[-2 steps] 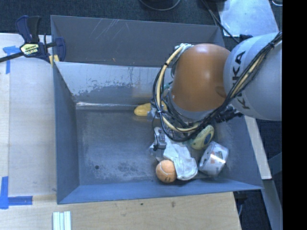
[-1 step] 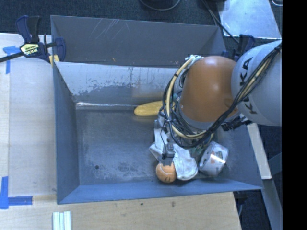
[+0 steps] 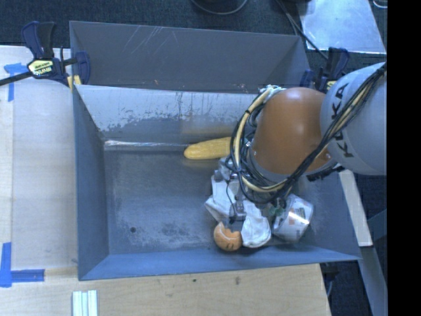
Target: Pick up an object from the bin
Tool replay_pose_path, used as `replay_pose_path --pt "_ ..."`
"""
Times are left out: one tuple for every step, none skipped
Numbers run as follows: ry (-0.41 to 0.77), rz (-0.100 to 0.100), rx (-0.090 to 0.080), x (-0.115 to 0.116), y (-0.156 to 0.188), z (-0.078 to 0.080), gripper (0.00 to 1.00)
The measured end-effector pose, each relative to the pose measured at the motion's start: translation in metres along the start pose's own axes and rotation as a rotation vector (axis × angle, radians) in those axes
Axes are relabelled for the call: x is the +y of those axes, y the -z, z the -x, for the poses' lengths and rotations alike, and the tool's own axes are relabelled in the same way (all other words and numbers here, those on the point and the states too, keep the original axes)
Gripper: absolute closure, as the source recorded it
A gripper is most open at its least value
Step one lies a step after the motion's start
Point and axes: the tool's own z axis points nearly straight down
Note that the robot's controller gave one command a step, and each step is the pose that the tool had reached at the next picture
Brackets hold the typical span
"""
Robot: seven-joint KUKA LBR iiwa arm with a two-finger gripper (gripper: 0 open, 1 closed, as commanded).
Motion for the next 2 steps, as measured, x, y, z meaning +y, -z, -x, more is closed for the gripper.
replay_pose_path --pt "-0.170 -0.005 0.005 -0.012 -0.018 0.010 0.00" --pt "-0.375 -0.001 0.001 -0.003 -0.029 0.016 0.00"
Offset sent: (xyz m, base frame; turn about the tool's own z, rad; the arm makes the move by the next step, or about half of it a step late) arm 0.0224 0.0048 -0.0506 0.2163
